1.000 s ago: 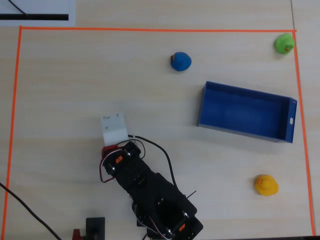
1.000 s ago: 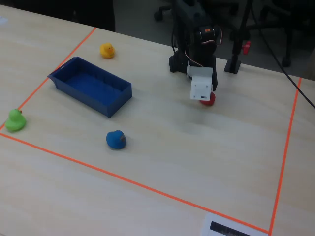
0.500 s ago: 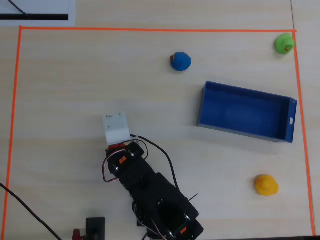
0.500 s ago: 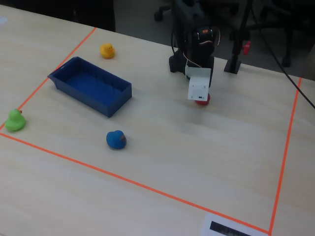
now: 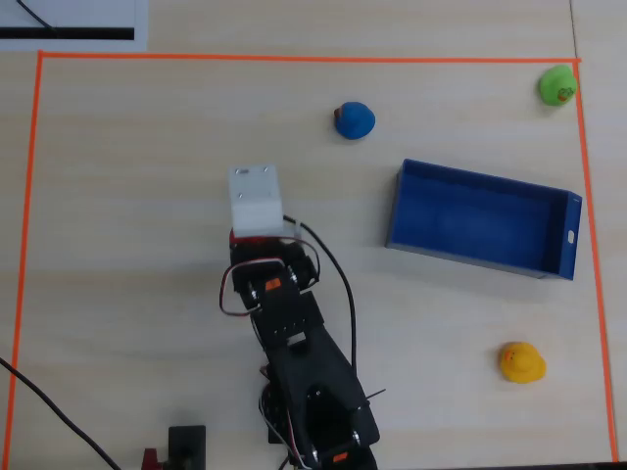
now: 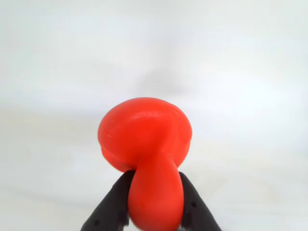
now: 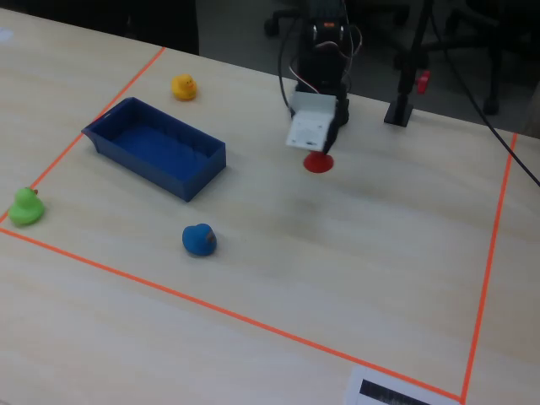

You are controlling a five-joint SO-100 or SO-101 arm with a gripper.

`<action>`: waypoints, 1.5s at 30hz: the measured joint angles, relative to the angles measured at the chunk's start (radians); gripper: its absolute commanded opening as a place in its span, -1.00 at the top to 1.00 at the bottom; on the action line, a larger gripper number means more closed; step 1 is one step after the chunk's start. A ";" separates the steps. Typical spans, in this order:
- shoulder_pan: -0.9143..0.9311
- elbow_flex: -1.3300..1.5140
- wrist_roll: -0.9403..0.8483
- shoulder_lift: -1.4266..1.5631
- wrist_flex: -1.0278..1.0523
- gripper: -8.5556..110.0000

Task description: Grasp red duck and put it into box.

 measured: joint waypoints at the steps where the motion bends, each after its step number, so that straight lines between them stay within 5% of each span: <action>1: 0.054 -0.072 -0.020 -0.046 0.000 0.86; 13: 0.727 -0.894 -0.181 -0.640 0.041 0.86; 19: 0.985 -1.049 -0.207 -0.836 0.048 0.86; 33: 1.150 -1.049 -0.229 -1.072 0.014 0.86; 41: 1.175 -1.011 -0.252 -1.112 -0.121 0.41; 45: 1.189 -0.994 -0.290 -1.114 -0.166 0.39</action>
